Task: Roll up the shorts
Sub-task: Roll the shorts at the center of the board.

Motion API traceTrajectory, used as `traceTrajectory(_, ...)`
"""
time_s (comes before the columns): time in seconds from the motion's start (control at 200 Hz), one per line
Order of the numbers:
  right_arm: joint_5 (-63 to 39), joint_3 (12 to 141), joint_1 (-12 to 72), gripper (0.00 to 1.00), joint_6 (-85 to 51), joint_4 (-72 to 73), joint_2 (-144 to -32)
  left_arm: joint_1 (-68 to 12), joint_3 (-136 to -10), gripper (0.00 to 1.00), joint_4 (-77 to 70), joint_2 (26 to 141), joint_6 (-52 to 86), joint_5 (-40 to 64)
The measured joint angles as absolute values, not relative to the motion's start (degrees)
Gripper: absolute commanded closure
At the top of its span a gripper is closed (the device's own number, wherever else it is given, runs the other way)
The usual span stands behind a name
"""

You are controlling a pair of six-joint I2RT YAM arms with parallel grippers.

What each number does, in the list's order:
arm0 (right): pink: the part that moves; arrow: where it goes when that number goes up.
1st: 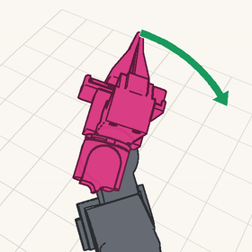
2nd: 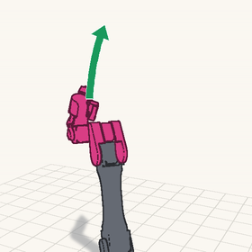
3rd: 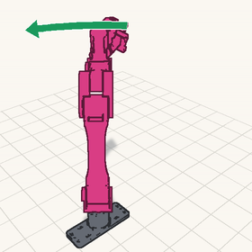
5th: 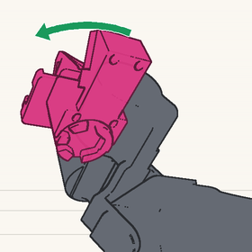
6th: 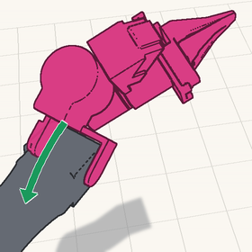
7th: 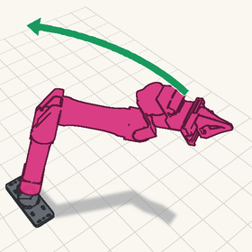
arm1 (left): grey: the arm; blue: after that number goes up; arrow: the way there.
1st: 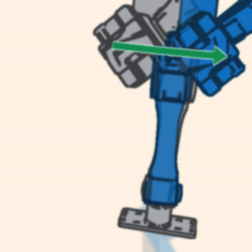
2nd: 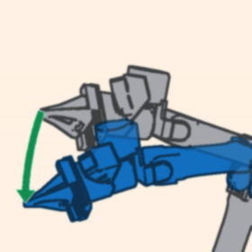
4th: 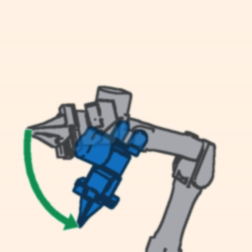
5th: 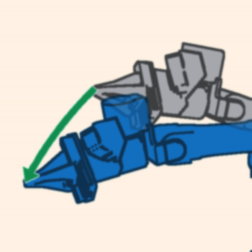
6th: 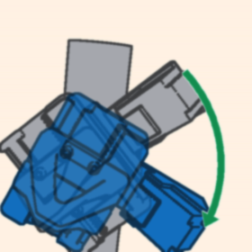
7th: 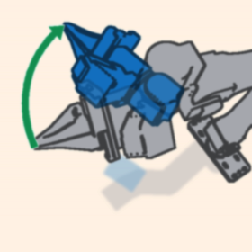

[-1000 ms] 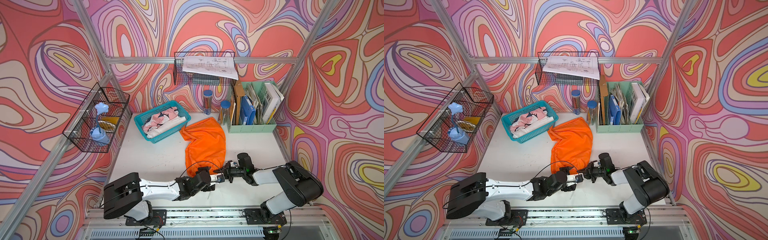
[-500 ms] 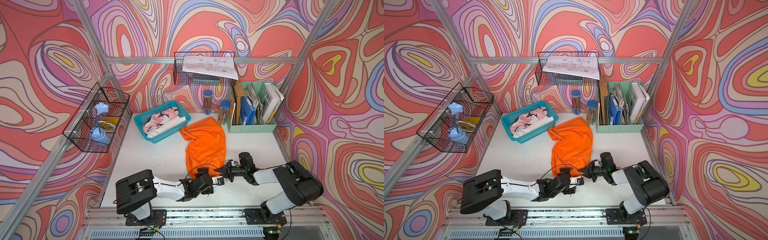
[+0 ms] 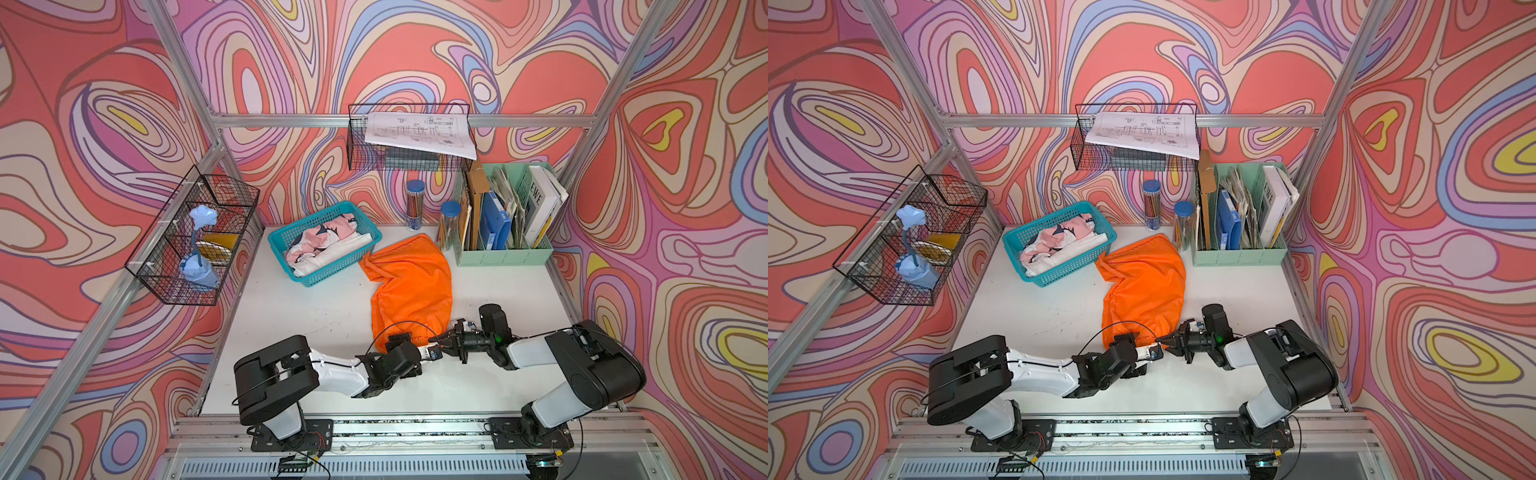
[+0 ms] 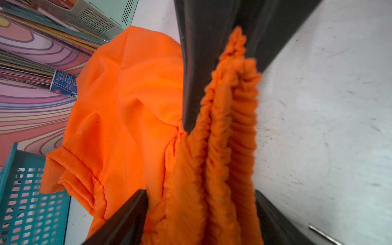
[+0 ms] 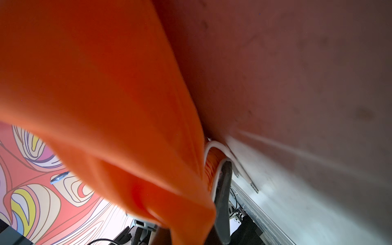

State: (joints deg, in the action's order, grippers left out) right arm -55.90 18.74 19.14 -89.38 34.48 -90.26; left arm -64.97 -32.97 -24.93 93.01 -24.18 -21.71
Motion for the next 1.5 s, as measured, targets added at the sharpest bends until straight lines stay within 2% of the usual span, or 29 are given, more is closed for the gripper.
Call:
traceTrajectory(0.16, -56.5, 18.7, 18.6, 1.00, -88.9, 35.2, -90.3, -64.4, -32.9, 0.53, -24.9, 93.0, -23.6, -20.2)
traceTrajectory(0.285, -56.9, 18.7, 17.9, 1.00, -88.0, 35.2, -90.4, -64.2, -32.9, 0.76, -24.6, 92.7, -23.5, -19.0)
traceTrajectory(0.35, -57.0, 18.7, 17.6, 1.00, -86.9, 34.7, -90.5, -63.9, -32.9, 0.92, -23.6, 91.9, -23.3, -18.2)
traceTrajectory(0.406, -57.1, 18.8, 17.6, 1.00, -85.8, 33.7, -90.5, -63.6, -33.1, 1.00, -22.5, 91.0, -23.0, -17.5)
traceTrajectory(0.496, -57.6, 18.9, 17.6, 0.89, -84.3, 32.7, -90.5, -63.2, -33.2, 1.00, -21.0, 89.9, -22.9, -16.4)
traceTrajectory(0.756, -57.9, 21.2, 17.3, 0.37, -77.8, 25.0, -90.5, -61.2, -34.9, 1.00, -15.4, 88.2, -21.7, -13.1)
traceTrajectory(0.846, -55.7, 23.4, 17.0, 0.27, -73.0, 17.2, -89.0, -60.3, -36.1, 1.00, -12.7, 87.3, -21.0, -11.2)
traceTrajectory(1.157, -43.4, 32.9, 13.7, 0.23, -57.4, -5.0, -80.5, -59.1, -40.1, 1.00, -2.7, 82.2, -19.8, -4.8)
traceTrajectory(1.387, -34.4, 33.8, 13.4, 0.23, -50.7, -14.1, -74.8, -57.5, -45.0, 1.00, 5.0, 83.8, -19.7, 2.1)
traceTrajectory(1.502, -28.6, 33.7, 13.2, 0.24, -46.2, -17.6, -68.3, -55.6, -47.1, 1.00, 8.0, 86.4, -19.6, 7.2)
